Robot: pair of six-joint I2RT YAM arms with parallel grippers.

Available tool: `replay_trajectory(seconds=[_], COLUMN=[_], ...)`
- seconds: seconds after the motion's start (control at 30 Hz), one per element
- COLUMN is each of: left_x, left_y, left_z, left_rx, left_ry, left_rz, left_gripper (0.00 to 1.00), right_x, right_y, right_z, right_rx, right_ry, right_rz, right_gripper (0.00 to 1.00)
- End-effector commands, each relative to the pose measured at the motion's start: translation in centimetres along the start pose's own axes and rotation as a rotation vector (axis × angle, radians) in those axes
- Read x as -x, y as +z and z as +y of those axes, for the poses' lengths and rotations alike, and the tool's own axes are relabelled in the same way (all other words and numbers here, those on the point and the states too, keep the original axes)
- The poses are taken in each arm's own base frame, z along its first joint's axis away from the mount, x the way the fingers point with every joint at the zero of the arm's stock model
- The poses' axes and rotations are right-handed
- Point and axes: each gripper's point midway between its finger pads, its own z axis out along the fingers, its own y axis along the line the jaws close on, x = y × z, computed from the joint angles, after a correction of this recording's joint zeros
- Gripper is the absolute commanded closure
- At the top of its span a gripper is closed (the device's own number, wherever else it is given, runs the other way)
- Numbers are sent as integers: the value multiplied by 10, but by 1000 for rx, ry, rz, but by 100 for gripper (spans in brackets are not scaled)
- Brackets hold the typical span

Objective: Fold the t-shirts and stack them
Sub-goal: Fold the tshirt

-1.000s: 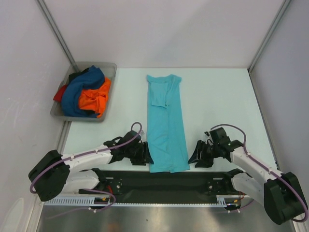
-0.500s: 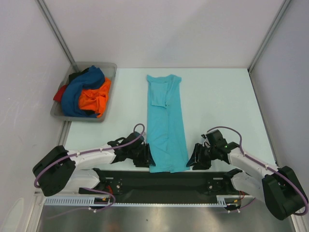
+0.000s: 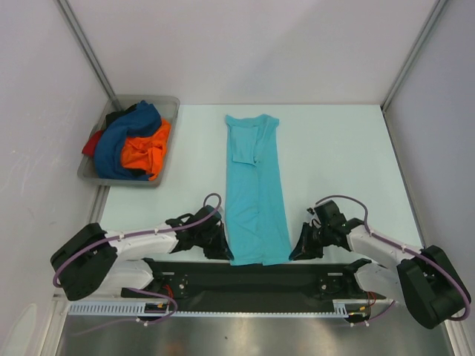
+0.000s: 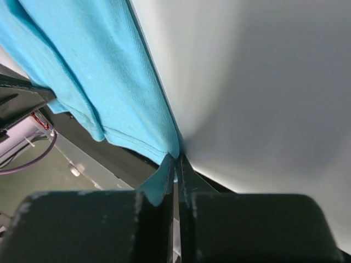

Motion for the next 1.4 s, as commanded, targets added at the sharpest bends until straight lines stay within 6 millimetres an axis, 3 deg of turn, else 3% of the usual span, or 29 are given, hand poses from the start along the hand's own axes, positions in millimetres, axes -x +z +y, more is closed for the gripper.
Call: replay_trajectory(seconds=[0.0, 0.2, 0.57, 0.77, 0.9, 1.03, 1.07, 1.13, 1.17, 1.23, 1.33, 1.37], left_x=[-6, -15, -35, -27, -23, -11, -5, 5, 12, 28, 61, 81], left_y=[1, -7, -7, -26, -34, -47, -55, -60, -65, -71, -79, -82], left_z=[27, 35, 44, 39, 19, -3, -16, -18, -27, -35, -41, -39], left_rx=[97, 83, 25, -25, -110, -127, -144, -123, -142, -172, -188, -177], left_ry=[-22, -48, -62, -94, -93, -67, -58, -71, -67, -91, -121, -139], left_rz=[-6, -9, 26, -66, -83, -110, -129, -163, -182, -218, -264, -298], left_gripper=[100, 100, 100, 92, 100, 100, 100, 100, 100, 100, 100, 100], right_x=[-6, -12, -25, -37, -40, -22, -18, -8, 4, 17, 51, 69], right_y=[0, -9, -4, -1, -4, -21, -25, -28, -35, -35, -36, -41], right_z=[-8, -4, -5, 1, 18, 57, 63, 69, 81, 83, 89, 97], right_rx=[-37, -37, -10, 32, 69, 145, 148, 134, 149, 130, 131, 148], right_ry=[-20, -48, -40, -52, -91, -136, -138, -143, -152, -158, -114, -110], right_rz=[14, 0, 39, 81, 74, -10, -22, -35, -65, -68, -89, -117], right_gripper=[100, 100, 100, 100, 100, 100, 100, 100, 100, 100, 100, 100])
